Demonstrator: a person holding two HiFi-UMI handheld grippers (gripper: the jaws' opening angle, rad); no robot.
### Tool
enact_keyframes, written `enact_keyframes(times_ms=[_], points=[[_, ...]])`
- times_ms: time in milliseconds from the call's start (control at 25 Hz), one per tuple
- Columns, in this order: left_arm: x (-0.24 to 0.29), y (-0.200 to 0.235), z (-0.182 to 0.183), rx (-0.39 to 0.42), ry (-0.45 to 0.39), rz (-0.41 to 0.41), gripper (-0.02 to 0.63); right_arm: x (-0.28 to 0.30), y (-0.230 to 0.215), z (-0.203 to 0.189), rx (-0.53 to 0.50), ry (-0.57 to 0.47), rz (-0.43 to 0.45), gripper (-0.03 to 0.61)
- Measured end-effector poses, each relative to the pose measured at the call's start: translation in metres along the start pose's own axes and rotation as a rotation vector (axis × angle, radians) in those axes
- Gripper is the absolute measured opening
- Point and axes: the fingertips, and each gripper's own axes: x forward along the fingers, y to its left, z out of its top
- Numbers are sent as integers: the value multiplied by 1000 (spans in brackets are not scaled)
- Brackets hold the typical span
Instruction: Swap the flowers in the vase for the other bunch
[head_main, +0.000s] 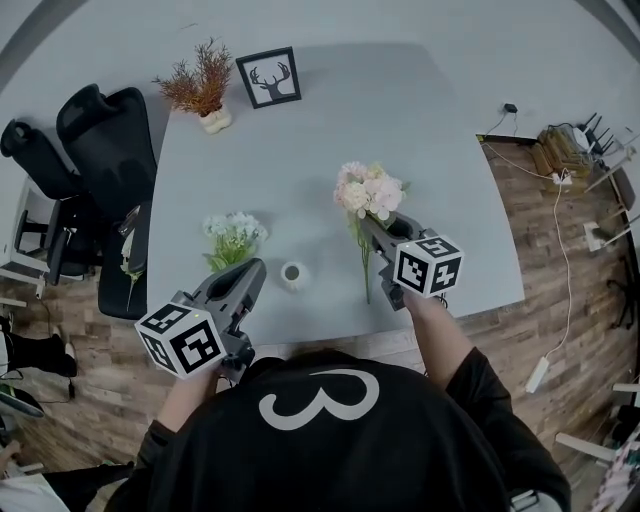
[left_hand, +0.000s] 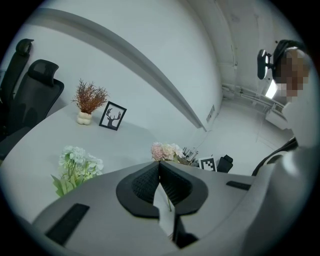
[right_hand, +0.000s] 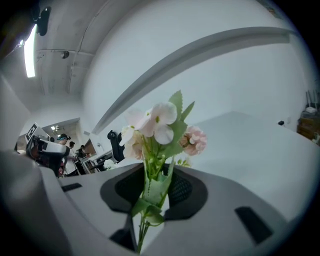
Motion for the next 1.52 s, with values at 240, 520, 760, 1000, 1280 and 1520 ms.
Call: enact_keyframes(times_ms=[240, 520, 760, 1000, 1280, 1520], points=[[2, 16, -16, -45, 25, 40, 11, 19, -20, -19, 77, 50, -44, 110], [-1, 30, -29, -95, 33, 81, 11, 32, -42, -51, 160, 130, -98, 110], [-5, 41, -36, -132, 36, 102, 11, 42, -49, -60, 231, 143, -104, 117], [1, 34, -42, -117, 46, 69, 11, 42, -45, -61, 184, 156, -117, 147], [-1, 37, -48, -124, 60, 58, 11, 38, -46, -54, 161, 117, -164, 289], [-18, 38, -50, -124, 47, 49, 11, 28, -45, -53, 101, 152, -241, 419]])
